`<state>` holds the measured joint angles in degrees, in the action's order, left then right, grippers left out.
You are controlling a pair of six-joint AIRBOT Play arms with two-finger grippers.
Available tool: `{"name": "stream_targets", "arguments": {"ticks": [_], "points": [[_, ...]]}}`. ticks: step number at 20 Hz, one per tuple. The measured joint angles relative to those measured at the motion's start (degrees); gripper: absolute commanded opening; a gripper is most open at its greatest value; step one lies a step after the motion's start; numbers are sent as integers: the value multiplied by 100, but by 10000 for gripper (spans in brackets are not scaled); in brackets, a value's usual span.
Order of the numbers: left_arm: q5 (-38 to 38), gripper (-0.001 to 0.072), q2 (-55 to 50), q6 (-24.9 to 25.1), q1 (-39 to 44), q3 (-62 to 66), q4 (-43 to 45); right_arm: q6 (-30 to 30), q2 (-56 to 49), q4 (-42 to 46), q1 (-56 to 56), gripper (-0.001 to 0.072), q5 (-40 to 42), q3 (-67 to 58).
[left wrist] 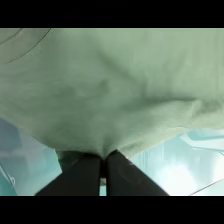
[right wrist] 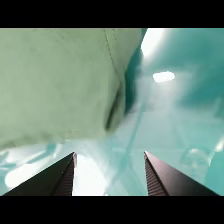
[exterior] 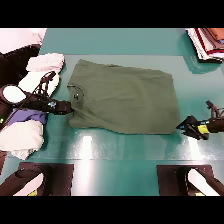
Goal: Fold the shirts.
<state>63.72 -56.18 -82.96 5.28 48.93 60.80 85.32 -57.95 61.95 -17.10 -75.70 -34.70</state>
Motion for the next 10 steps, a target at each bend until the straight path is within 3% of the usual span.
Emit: {"name": "stream_targets", "arguments": {"ticks": [1, 4, 5, 10], "points": [[-7, 24, 0, -11, 0, 11, 0, -17, -120, -83, 101, 373, 186, 48], [-13, 23, 0, -15, 2, 35, 9, -48, -612, -229, 549, 56, 682, -81], [-11, 23, 2, -17, 2, 57, 17, -70, -754, -254, 697, 15, 754, -190], [212, 23, 11, -57, 4, 1014, 280, -236, -758, -326, 1231, 15, 844, -1246]]}}
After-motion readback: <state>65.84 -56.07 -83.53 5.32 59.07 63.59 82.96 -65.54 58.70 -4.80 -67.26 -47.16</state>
